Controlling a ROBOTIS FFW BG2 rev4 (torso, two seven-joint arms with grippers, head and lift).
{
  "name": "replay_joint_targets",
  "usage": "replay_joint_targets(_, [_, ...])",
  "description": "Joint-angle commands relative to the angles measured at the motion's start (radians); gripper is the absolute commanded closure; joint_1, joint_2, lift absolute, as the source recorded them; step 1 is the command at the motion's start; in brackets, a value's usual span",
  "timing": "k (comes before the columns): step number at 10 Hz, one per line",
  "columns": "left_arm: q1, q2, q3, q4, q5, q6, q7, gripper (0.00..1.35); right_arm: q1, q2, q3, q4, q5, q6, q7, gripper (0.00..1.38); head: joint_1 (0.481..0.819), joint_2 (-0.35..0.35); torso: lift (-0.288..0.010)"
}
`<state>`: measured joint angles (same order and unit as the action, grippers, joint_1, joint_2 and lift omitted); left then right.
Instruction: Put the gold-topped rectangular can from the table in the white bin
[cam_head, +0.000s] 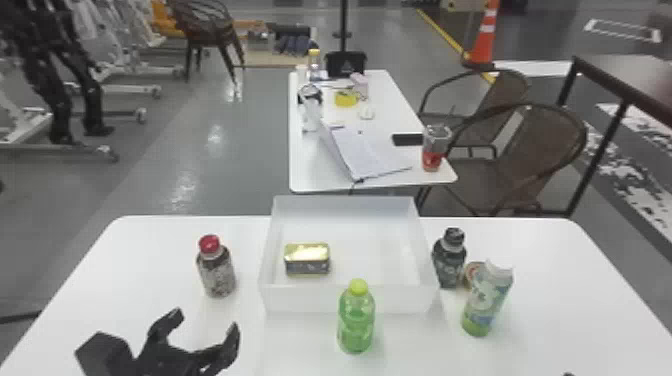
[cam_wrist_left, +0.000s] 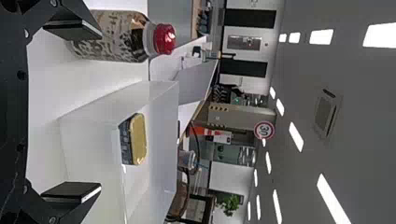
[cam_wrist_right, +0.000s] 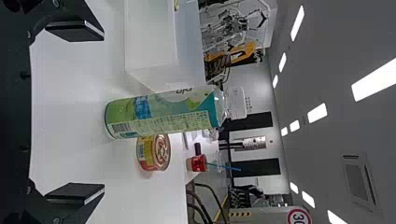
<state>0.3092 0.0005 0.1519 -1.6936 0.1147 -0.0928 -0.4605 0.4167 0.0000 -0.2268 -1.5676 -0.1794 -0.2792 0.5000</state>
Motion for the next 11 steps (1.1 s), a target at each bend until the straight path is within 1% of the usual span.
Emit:
replay_joint_targets(1, [0.062,-0.003,-0.003,-0.003,0.022,-0.071,0.057,0.16,0.005,0.001,0.0,-0.002,0.003,0.0,0.0,0.15,0.549,0.0,-0.1])
replay_joint_targets(4, [0.165,-0.003,-0.015,0.003,0.011,-0.173,0.212,0.16,0.007,0.001,0.0,-0.005,0.006,0.0,0.0,0.15,0.549,0.0,-0.1])
replay_joint_targets(7, [0.183,-0.003,-0.017,0.034,0.026,-0.205,0.221,0.17,0.014,0.001,0.0,-0.009,0.011,0.0,0.0,0.15,0.549,0.0,-0.1])
replay_joint_targets(11, [0.179,-0.003,-0.026,0.037,0.031,-0.197,0.224,0.18,0.016,0.001,0.0,-0.009,0.011,0.0,0.0,0.15,0.549,0.0,-0.1])
